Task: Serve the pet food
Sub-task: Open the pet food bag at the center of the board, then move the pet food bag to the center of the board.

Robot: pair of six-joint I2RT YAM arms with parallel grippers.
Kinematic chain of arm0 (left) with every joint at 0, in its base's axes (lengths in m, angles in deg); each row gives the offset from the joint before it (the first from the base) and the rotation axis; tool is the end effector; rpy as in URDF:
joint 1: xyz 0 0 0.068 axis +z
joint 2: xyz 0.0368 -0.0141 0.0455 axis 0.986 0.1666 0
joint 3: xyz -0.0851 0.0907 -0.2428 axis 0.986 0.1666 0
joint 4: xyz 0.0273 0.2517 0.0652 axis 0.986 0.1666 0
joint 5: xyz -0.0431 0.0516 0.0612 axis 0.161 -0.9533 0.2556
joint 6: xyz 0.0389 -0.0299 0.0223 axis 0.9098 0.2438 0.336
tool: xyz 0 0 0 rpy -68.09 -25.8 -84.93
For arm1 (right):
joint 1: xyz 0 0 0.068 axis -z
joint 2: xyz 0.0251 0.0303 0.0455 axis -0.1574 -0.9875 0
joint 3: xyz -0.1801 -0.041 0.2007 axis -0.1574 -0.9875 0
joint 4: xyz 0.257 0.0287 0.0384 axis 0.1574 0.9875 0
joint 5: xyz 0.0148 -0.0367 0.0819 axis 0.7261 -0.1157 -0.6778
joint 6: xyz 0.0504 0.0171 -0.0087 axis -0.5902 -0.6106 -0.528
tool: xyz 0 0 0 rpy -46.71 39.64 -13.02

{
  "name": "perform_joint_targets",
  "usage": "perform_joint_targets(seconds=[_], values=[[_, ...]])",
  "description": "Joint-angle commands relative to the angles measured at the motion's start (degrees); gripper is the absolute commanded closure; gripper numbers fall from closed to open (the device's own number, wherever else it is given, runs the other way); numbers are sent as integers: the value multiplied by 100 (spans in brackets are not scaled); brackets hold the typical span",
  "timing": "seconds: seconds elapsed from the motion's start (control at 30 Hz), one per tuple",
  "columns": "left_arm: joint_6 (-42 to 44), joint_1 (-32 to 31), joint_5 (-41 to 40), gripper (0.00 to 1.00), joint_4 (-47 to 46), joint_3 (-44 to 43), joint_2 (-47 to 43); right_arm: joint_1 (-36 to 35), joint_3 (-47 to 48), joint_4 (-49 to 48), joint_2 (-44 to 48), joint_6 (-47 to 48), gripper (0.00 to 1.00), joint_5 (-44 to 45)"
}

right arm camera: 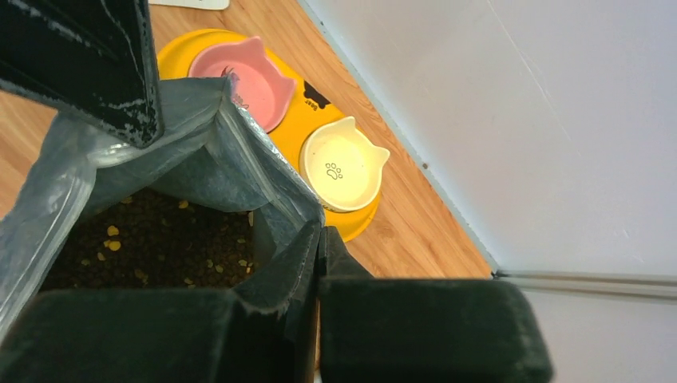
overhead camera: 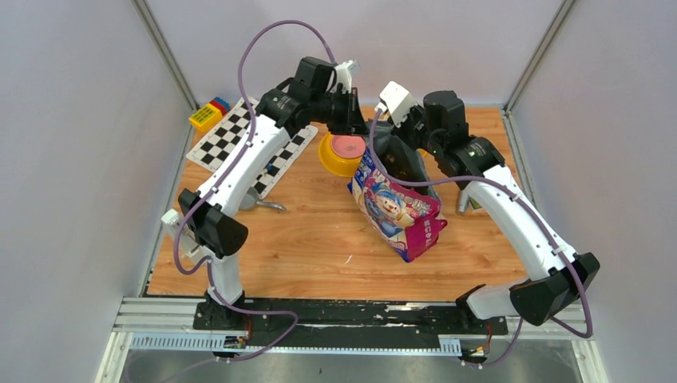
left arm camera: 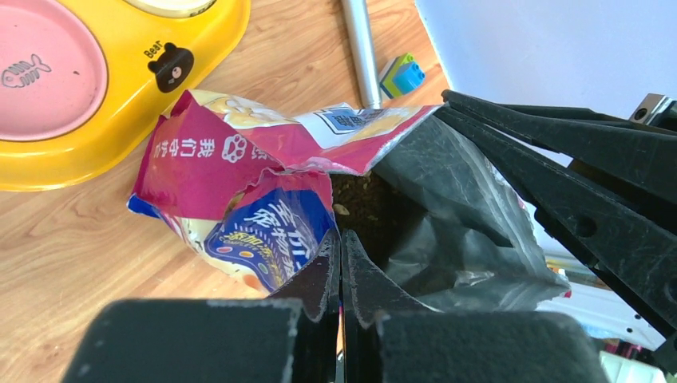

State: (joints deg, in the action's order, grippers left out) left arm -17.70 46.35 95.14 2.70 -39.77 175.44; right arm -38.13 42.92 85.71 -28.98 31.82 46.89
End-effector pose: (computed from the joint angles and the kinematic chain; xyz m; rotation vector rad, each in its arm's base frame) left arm 0.3331 -0.2435 0.4287 0.3695 2.2801 -1.0886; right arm 0.2629 0.1441 0.4241 -1.0497 1.7013 -0.1271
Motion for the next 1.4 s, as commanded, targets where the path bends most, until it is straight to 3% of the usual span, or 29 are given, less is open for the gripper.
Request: perform_joint_targets(seconds=[0.0,0.27,0.4,0.5,0.77,0.97,1.1,1.3,1.37], values=[[-71,196,242,100,-558,-315,-826,188,538,-716,199,-87,100,178],[43,273,127,100,-510,-170,-1010,253,471,-624,235,-233,97,257],[35,272,98,100,-551,-111,-1025,253,555,-29,228,-720,54,55],[5,274,99,100,-591,-76,-1000,253,584,477,206,-974,43,134],[-92,269,156,100,-662,-106,-885,253,682,1439,65,-1285,40,27],[-99,269,148,100,-688,-98,-829,261,1099,1402,163,-1410,39,11],[-106,269,143,100,-720,-81,-824,332,1329,1507,292,-1449,36,-678],[92,275,-32,100,-693,-62,-928,330,877,1684,254,-1424,34,-891],[171,313,-139,96,-671,-31,-1010,331,760,1780,238,-1407,34,-880]])
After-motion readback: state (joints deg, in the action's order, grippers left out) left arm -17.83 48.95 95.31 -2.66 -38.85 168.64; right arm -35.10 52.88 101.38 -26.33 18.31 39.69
